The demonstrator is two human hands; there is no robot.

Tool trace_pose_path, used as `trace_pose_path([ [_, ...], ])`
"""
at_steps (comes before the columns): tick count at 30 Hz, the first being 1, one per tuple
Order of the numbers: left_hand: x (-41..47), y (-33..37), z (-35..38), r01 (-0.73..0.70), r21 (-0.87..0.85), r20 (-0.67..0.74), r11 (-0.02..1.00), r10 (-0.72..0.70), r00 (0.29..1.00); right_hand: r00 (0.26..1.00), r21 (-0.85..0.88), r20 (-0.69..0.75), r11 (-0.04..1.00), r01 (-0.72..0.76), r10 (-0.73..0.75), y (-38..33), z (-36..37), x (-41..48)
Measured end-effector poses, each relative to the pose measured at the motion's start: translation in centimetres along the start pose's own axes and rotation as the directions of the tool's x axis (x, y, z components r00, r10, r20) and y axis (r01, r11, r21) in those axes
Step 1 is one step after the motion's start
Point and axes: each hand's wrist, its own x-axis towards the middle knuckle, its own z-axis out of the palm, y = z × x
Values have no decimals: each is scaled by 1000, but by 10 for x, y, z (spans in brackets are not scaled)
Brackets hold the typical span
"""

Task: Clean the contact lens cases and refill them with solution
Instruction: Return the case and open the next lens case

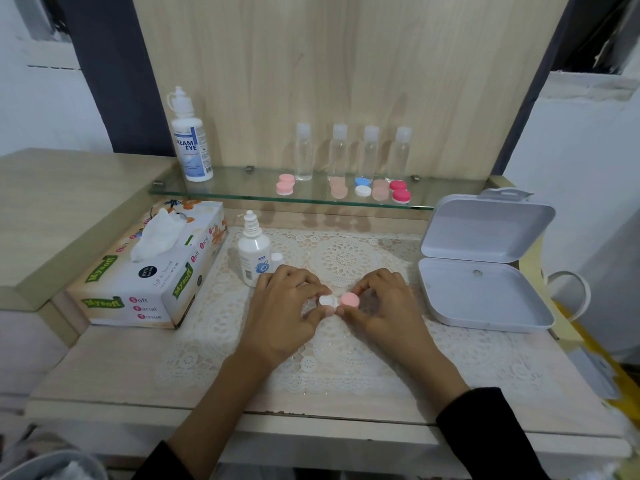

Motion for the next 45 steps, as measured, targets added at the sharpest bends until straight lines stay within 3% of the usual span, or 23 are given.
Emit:
trace_pose_path([
  [4, 0, 0, 0, -2, 2, -1, 1000, 2, 1000, 1000, 95, -3, 995, 21, -21, -1, -1, -2],
  [8, -1, 0, 0, 3, -17, 1, 1000, -3, 1000, 994, 149, -84, 988, -51, 64, 3, -2, 0],
  [15, -1, 1, -1, 3, -69, 20, 998, -2, 1000, 999, -99, -34, 994, -34, 31, 10, 1, 4],
  [20, -1, 1, 0, -10, -104, 20, 995, 12, 1000, 1000, -182, -1, 983, -11, 11, 13, 3, 5],
  [25, 1, 1, 0, -19, -122, 40, 992, 24, 999, 999, -77, 30, 996, -41, 43, 3, -1, 1],
  [45, -2, 1, 3, 108, -68, 148, 992, -97, 984, 1000, -15, -4, 1000, 26, -26, 3, -3, -1],
])
